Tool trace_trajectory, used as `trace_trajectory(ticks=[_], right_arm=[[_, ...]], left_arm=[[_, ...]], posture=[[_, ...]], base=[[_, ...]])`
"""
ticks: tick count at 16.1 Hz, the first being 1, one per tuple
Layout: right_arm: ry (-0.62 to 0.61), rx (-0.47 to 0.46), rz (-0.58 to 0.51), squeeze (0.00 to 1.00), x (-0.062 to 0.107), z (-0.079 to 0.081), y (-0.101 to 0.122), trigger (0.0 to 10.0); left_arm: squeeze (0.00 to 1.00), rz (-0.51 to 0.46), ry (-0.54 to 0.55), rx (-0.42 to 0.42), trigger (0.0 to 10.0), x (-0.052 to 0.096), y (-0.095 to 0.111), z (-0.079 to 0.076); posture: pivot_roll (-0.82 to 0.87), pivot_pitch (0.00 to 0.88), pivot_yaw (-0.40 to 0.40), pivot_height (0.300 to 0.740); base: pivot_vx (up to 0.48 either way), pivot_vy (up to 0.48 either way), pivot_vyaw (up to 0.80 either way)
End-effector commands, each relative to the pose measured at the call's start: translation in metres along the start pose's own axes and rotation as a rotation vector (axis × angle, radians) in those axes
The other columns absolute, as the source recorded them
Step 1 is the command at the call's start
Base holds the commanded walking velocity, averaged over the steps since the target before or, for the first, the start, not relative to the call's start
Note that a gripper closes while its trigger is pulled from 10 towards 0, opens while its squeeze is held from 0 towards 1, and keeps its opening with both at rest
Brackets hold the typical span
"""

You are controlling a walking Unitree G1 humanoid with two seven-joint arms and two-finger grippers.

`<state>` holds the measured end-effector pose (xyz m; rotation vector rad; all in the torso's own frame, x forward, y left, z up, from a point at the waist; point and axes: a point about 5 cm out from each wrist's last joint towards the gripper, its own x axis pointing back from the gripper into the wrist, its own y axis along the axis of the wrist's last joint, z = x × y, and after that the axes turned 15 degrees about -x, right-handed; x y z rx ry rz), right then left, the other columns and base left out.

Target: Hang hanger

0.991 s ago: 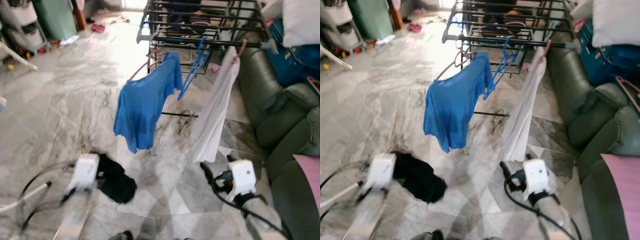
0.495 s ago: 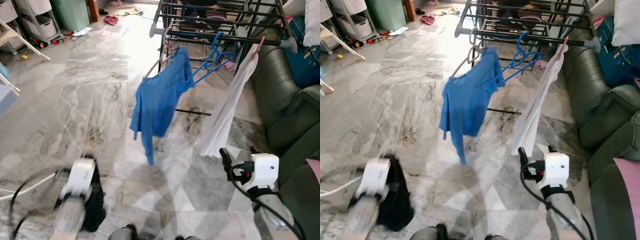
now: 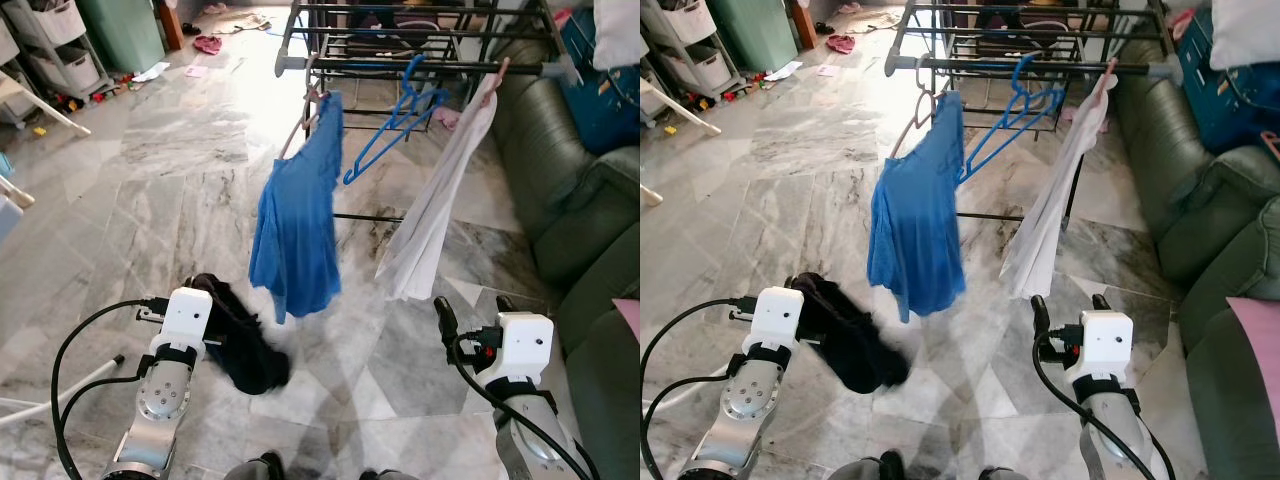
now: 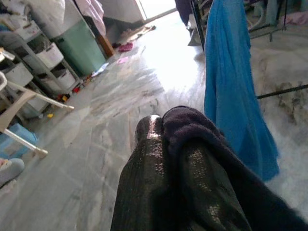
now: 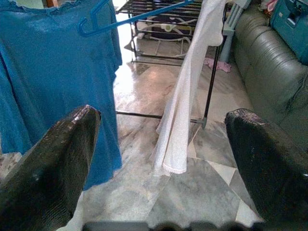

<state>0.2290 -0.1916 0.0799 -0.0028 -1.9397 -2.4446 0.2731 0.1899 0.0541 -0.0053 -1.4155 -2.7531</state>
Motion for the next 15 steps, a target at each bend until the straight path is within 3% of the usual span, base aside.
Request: trace_trajectory(ticks=[1, 5, 8, 15], right_arm=[[0.011, 0.011, -0.009, 0.0, 0.0011, 0.001, 0.0028, 10.0], [0.047, 0.012, -0.005, 0.0, -0.0016, 0.0056, 0.0049, 10.0], [0.063, 0.016, -0.004, 0.0, -0.0031, 0.0083, 0.0057, 10.0], [0.052, 0.0, -0.006, 0.0, -0.0062, 0.0088, 0.0055, 10.0]], left_arm=[[0.0, 0.013, 0.004, 0.013, 10.0, -0.0023, -0.0007, 0.0016], [0.0, -0.005, -0.018, 0.088, 10.0, -0.0046, 0.0038, 0.0016], [0.0, -0.009, -0.021, 0.104, 10.0, -0.0056, 0.0049, 0.0034], [0.0, -0.015, -0.053, 0.122, 10.0, -0.0079, 0.0084, -0.0002]], posture=[[-0.16, 0.146, 0.063, 0.74], [-0.14, 0.164, 0.046, 0.74], [-0.13, 0.17, 0.044, 0.74], [-0.13, 0.186, 0.057, 0.74]], base=[[0.0, 0.0, 0.0], [0.0, 0.0, 0.0], [0.301, 0.0, 0.0], [0.274, 0.356, -0.52]])
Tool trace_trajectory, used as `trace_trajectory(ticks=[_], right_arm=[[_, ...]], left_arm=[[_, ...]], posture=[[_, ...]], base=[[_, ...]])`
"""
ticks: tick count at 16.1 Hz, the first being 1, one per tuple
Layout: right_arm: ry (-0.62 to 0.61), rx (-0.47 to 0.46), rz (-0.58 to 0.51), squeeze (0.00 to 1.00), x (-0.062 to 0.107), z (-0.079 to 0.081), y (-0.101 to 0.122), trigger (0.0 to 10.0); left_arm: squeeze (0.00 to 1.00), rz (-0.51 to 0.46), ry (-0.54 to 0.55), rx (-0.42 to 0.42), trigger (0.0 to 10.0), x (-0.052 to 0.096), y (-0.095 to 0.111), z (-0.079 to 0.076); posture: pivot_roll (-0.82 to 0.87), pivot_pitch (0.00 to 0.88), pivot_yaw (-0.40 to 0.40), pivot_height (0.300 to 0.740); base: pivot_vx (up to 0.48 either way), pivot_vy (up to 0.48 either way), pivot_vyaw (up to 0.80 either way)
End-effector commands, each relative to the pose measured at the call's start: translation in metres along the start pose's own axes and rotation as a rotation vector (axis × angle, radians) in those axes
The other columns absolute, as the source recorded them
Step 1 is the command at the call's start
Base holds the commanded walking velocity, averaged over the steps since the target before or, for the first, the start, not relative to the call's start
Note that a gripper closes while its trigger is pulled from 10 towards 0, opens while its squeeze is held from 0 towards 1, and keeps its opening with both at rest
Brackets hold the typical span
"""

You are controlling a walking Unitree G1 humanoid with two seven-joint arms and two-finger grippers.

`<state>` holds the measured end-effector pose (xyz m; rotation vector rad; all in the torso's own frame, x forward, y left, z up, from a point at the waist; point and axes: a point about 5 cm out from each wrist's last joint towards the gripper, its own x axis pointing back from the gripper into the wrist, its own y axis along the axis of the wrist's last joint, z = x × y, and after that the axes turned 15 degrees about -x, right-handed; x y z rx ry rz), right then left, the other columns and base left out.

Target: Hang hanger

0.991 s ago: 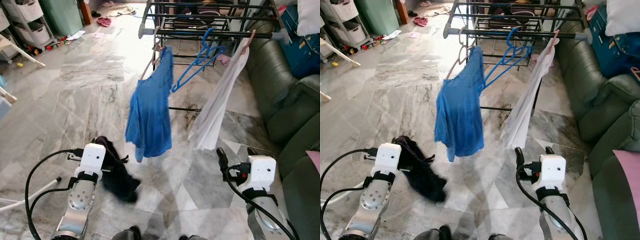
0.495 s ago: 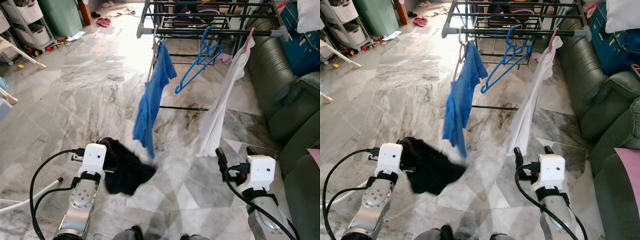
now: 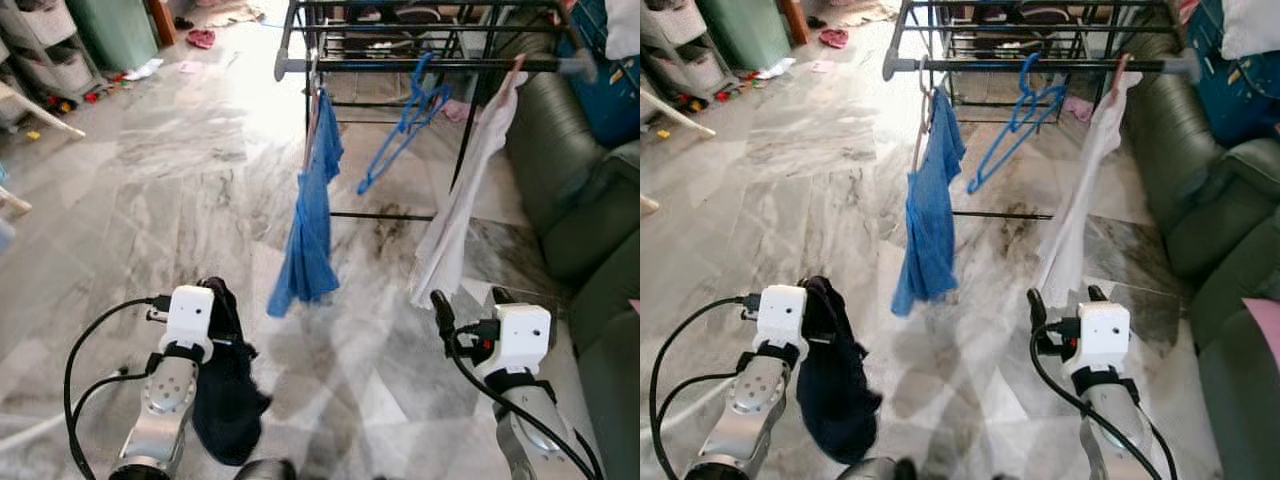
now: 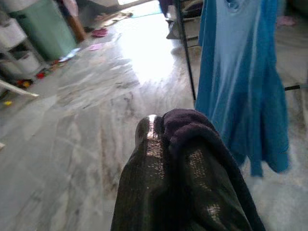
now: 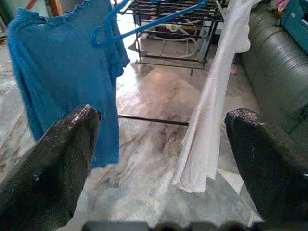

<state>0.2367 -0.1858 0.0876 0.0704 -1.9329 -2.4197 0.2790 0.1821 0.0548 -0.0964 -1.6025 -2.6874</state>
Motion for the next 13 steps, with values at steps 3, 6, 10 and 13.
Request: trace_trajectory(ticks=[3, 6, 10, 13], right_arm=[[0.005, -0.01, 0.001, 0.0, 0.0004, 0.0041, -0.0004, 10.0], [-0.04, 0.005, -0.017, 0.0, -0.002, -0.0003, 0.0021, 10.0], [-0.001, 0.003, 0.0, 0.0, -0.0035, 0.0071, 0.0017, 10.0], [0.013, 0.046, 0.006, 0.0, -0.0066, 0.0097, 0.0032, 10.0]], left_arm=[[0.0, -0.016, 0.011, -0.001, 10.0, -0.0038, 0.0053, 0.0048], [0.0, -0.021, 0.006, -0.003, 10.0, -0.0051, 0.0072, 0.0025], [0.0, -0.012, 0.025, -0.021, 10.0, -0.0062, 0.0068, 0.004], [0.0, -0.018, 0.066, -0.033, 10.0, -0.008, 0.0108, 0.0077]], posture=[[-0.13, 0.187, 0.06, 0.74], [-0.13, 0.186, 0.065, 0.74], [-0.13, 0.187, 0.069, 0.74], [-0.13, 0.195, 0.066, 0.74]], base=[[0.269, 0.399, -0.51], [0.268, 0.391, 0.0], [0.0, 0.0, 0.0], [0.0, 0.0, 0.0]])
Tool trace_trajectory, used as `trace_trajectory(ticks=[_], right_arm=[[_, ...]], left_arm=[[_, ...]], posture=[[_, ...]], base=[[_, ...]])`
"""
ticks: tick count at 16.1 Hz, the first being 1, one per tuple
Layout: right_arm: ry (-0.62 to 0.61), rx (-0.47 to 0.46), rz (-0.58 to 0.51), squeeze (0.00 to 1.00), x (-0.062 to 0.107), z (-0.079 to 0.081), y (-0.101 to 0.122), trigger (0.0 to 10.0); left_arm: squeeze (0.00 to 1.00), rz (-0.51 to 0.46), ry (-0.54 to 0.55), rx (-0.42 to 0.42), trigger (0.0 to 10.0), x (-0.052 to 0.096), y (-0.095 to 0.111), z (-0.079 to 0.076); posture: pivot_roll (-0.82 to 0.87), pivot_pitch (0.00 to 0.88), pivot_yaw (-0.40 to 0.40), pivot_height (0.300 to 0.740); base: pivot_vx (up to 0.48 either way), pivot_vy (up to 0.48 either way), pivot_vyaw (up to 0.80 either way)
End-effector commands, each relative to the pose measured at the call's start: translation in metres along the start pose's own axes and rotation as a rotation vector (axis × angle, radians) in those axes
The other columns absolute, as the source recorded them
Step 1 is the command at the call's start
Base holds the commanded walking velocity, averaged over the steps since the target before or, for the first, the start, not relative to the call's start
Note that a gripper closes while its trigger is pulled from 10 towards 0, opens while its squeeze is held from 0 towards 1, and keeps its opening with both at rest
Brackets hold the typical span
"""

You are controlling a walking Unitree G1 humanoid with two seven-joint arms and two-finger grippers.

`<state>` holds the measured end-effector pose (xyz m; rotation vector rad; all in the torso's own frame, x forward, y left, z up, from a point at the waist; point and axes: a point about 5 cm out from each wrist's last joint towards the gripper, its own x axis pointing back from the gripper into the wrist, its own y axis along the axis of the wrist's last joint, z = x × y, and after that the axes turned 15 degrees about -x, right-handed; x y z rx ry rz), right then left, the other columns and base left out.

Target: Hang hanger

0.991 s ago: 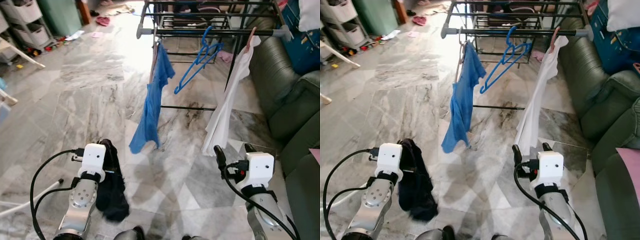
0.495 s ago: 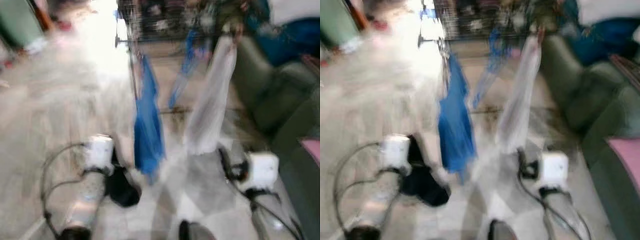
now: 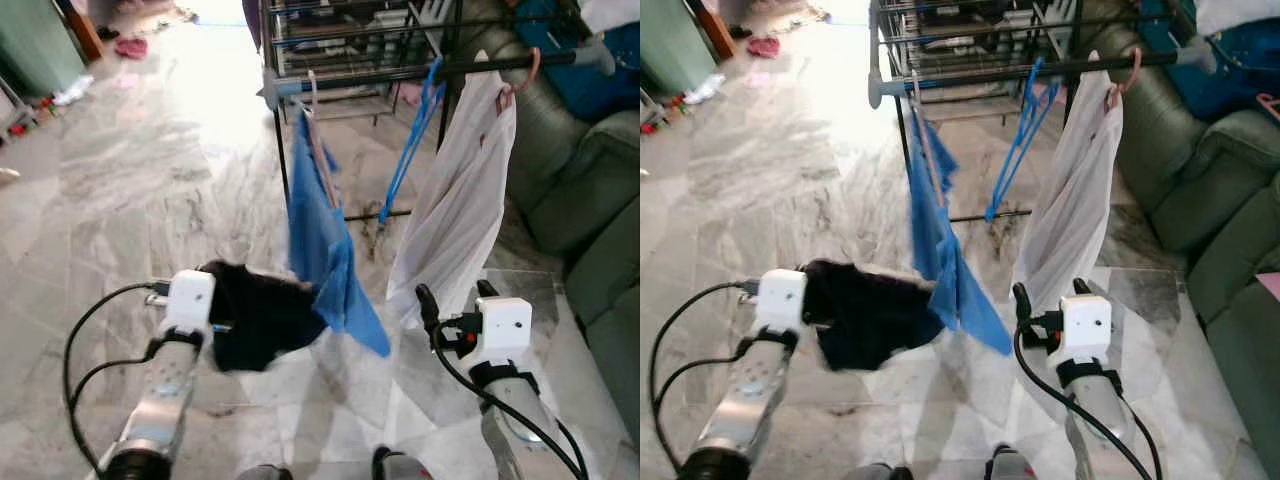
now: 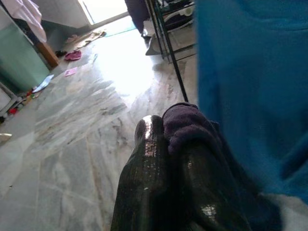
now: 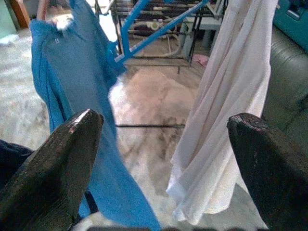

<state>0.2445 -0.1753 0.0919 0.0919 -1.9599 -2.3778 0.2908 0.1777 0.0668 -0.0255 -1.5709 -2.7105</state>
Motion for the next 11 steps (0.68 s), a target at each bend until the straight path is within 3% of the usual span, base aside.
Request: trace_trajectory(ticks=[1, 3, 6, 8, 9, 11], right_arm=[[0.002, 0.023, 0.003, 0.0, 0.001, 0.0, 0.002, 10.0], [0.035, 0.116, -0.012, 0.0, 0.001, 0.004, 0.006, 10.0], [0.066, 0.113, -0.014, 0.0, 0.006, 0.008, 0.01, 10.0], [0.07, 0.1, 0.012, 0.0, 0.009, 0.006, 0.008, 10.0], [0.049, 0.028, 0.011, 0.0, 0.012, 0.004, 0.008, 10.0], [0.029, 0.043, 0.006, 0.0, 0.01, 0.001, 0.01, 10.0]], left_arm=[[0.0, 0.013, 0.045, -0.002, 10.0, 0.003, -0.002, 0.007], [0.0, -0.011, 0.065, 0.01, 10.0, 0.002, 0.004, 0.011], [0.0, -0.045, 0.07, 0.06, 10.0, 0.005, 0.009, 0.019], [0.0, -0.033, 0.066, 0.055, 10.0, 0.01, 0.003, 0.021], [0.0, -0.011, 0.068, 0.057, 10.0, 0.012, -0.002, 0.02], [0.0, -0.017, 0.066, 0.071, 10.0, 0.011, 0.001, 0.017]], posture=[[-0.13, 0.195, 0.066, 0.74], [-0.13, 0.195, 0.059, 0.74], [-0.13, 0.191, 0.05, 0.74], [-0.13, 0.186, 0.047, 0.74], [-0.13, 0.181, 0.044, 0.74], [-0.13, 0.174, 0.04, 0.74]], base=[[0.0, 0.0, 0.0], [0.0, 0.0, 0.0], [0.0, 0.0, 0.0], [0.281, 0.0, 0.0], [0.382, 0.0, 0.0], [0.424, 0.0, 0.0]])
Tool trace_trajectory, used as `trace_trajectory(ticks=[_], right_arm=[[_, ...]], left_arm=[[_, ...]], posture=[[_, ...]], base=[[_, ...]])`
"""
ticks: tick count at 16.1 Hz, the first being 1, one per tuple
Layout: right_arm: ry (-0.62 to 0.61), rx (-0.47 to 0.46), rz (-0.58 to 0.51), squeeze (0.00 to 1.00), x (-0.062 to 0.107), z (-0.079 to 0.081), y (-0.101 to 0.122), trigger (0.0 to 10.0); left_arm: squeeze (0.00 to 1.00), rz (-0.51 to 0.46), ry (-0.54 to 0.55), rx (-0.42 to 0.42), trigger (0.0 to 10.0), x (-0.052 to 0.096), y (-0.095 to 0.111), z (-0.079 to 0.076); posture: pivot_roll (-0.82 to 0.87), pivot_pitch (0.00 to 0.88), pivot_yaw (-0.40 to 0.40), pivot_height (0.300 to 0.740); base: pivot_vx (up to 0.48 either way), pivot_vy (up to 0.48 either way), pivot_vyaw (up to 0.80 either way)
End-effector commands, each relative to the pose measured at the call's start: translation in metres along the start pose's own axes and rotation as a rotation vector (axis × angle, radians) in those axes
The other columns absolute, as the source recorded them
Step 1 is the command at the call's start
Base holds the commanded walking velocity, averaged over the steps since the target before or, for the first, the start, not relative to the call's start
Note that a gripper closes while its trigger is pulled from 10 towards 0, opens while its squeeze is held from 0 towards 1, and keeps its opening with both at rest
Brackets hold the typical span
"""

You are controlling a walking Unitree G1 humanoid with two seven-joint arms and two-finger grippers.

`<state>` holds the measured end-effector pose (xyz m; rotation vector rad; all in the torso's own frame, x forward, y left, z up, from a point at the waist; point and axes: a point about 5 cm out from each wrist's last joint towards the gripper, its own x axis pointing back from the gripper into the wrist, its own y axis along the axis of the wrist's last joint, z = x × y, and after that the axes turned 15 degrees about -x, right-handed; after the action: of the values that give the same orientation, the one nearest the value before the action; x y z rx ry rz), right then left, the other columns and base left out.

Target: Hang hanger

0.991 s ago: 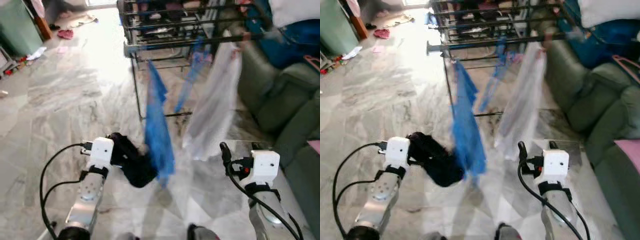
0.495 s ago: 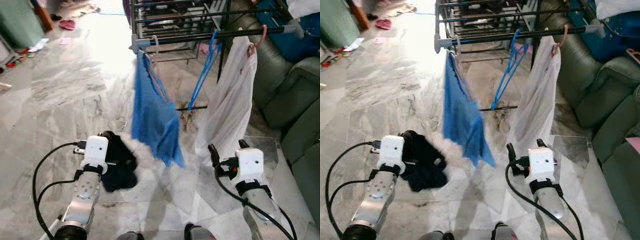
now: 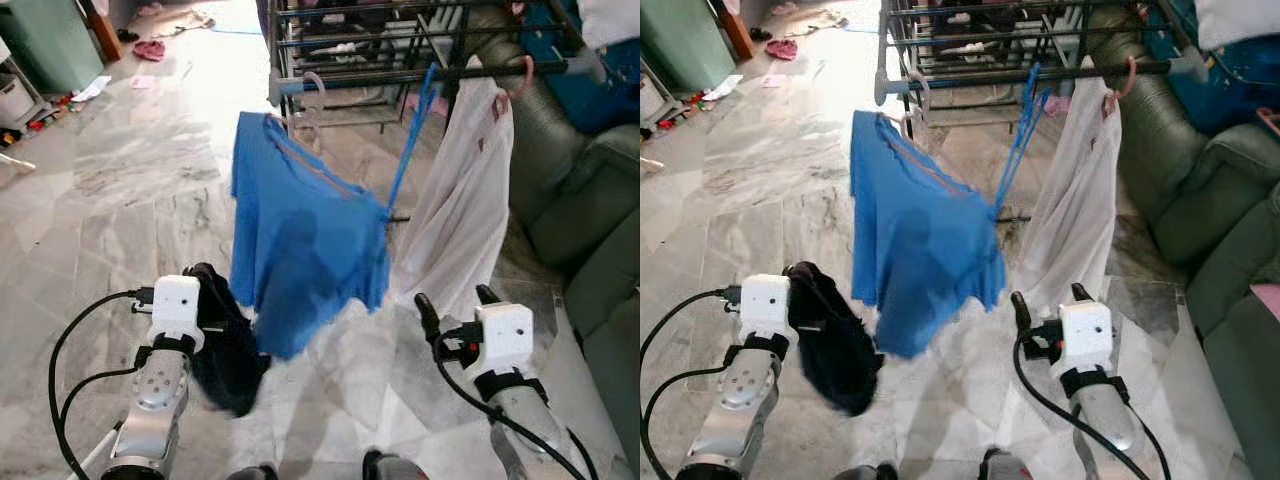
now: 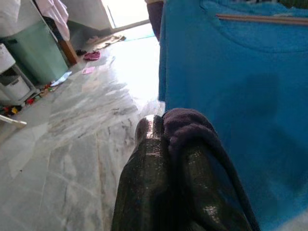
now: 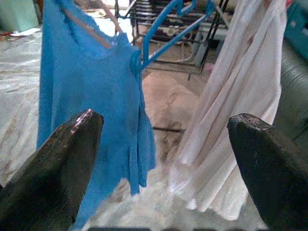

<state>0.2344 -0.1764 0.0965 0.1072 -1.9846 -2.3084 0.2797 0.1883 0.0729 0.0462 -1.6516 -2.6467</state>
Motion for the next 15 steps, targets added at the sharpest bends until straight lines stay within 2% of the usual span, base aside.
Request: trace_trajectory(ticks=[1, 3, 5, 8, 10, 13, 15], right_arm=[[-0.01, 0.045, -0.011, 0.0, -0.001, -0.001, 0.006, 10.0], [-0.015, 0.084, -0.008, 0.0, -0.002, -0.001, 0.004, 10.0], [0.028, 0.055, 0.003, 0.0, -0.005, 0.005, 0.001, 10.0], [0.04, 0.081, 0.004, 0.0, -0.01, 0.006, 0.001, 10.0], [0.05, 0.066, 0.035, 0.0, -0.01, 0.006, 0.0, 10.0], [0.019, 0.057, -0.005, 0.0, -0.011, 0.004, 0.004, 10.0], [0.004, 0.061, -0.018, 0.0, -0.012, 0.002, 0.007, 10.0]], left_arm=[[0.0, -0.009, 0.023, 0.012, 10.0, -0.002, 0.003, 0.004], [0.0, -0.009, 0.022, 0.015, 10.0, -0.003, 0.003, 0.002], [0.0, -0.009, 0.014, 0.019, 10.0, -0.005, 0.003, -0.001], [0.0, -0.013, 0.017, 0.029, 10.0, -0.011, 0.006, -0.005], [0.0, -0.017, 0.021, 0.037, 10.0, -0.012, 0.008, -0.006], [0.0, -0.015, 0.026, 0.041, 10.0, -0.013, 0.007, -0.007], [0.0, -0.033, 0.014, 0.032, 10.0, -0.013, 0.01, -0.008]], posture=[[-0.13, 0.17, 0.04, 0.74], [-0.14, 0.145, 0.04, 0.74], [-0.14, 0.129, 0.037, 0.74], [-0.14, 0.113, 0.033, 0.74], [-0.14, 0.114, 0.031, 0.74], [-0.14, 0.125, 0.037, 0.74], [-0.14, 0.135, 0.038, 0.74]], base=[[0.428, 0.0, 0.0], [0.428, 0.0, 0.0], [0.429, 0.0, 0.0], [0.441, 0.0, 0.0], [0.442, 0.0, 0.0], [0.409, 0.0, 0.0], [0.0, 0.0, 0.0]])
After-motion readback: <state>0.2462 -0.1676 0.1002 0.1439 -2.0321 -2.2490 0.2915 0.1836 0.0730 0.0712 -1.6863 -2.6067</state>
